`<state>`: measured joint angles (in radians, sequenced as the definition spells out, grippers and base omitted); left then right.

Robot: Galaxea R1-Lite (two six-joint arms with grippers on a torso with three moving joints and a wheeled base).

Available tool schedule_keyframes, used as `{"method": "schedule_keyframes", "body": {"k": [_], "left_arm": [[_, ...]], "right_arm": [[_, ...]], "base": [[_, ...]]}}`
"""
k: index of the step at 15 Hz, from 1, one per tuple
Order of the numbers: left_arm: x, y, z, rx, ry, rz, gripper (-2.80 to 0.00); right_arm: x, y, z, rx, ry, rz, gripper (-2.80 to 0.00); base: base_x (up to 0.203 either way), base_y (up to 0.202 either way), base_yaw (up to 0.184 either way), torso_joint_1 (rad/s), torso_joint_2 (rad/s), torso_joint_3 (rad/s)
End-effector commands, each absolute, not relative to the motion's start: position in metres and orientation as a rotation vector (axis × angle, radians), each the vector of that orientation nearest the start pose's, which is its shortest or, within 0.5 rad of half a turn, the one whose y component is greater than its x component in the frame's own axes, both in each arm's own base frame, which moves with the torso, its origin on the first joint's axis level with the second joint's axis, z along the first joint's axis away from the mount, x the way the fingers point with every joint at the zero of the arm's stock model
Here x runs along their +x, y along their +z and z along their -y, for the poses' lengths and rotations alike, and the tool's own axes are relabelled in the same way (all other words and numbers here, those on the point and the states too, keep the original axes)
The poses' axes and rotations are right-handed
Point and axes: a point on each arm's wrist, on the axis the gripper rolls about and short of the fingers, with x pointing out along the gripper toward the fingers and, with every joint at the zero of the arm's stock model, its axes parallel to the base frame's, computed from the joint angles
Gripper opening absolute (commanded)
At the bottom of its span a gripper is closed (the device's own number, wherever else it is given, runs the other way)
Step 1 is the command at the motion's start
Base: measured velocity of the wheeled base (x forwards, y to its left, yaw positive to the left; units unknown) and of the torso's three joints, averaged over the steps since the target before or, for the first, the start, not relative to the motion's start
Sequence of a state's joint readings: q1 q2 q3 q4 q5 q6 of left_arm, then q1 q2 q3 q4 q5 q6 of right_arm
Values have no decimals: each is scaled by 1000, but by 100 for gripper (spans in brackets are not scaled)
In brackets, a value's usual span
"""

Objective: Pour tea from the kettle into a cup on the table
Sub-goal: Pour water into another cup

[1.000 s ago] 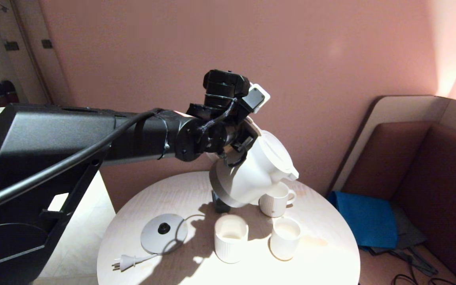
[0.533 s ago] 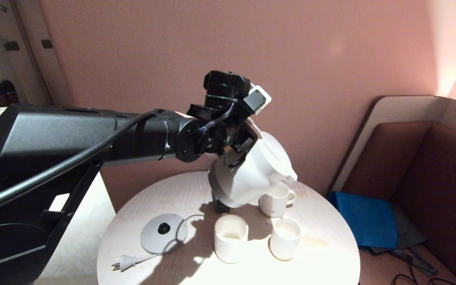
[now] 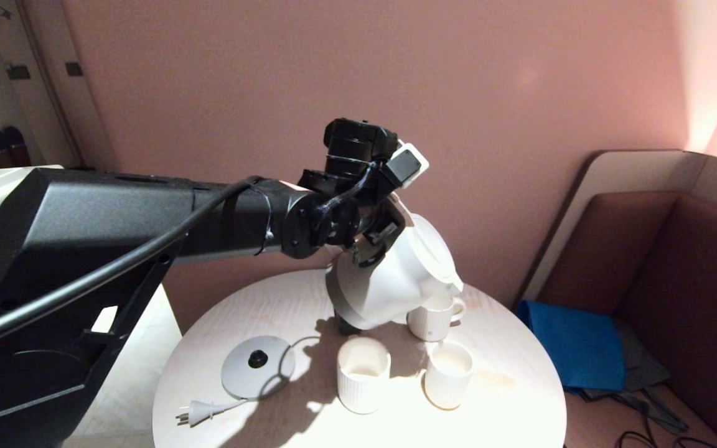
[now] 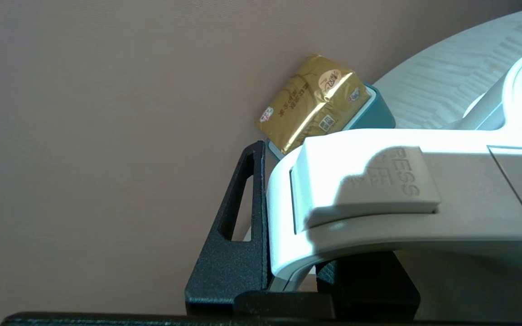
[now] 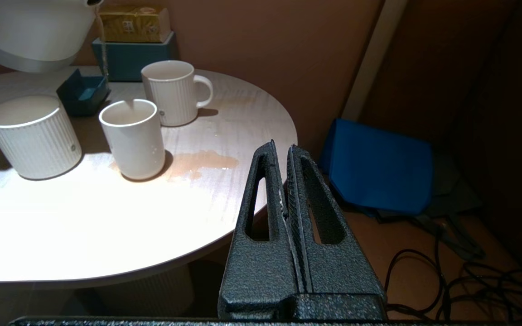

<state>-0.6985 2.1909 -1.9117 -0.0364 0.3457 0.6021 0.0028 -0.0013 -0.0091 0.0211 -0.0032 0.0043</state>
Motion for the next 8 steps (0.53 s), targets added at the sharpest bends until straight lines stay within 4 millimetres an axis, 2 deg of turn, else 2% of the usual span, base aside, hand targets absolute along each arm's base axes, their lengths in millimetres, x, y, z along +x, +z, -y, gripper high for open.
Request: {"method": "schedule_keyframes", "body": {"k": [1, 8], "left_arm": [[358, 245, 292, 728, -406, -94, -280], [348, 246, 303, 736, -435, -77, -280]], "right_arm": [[-24, 76, 0, 5, 0, -12, -280], [-24, 76, 0, 5, 0, -12, -280]], "base": [[0, 0, 0, 0, 0, 0], [0, 0, 0, 0, 0, 0]]}}
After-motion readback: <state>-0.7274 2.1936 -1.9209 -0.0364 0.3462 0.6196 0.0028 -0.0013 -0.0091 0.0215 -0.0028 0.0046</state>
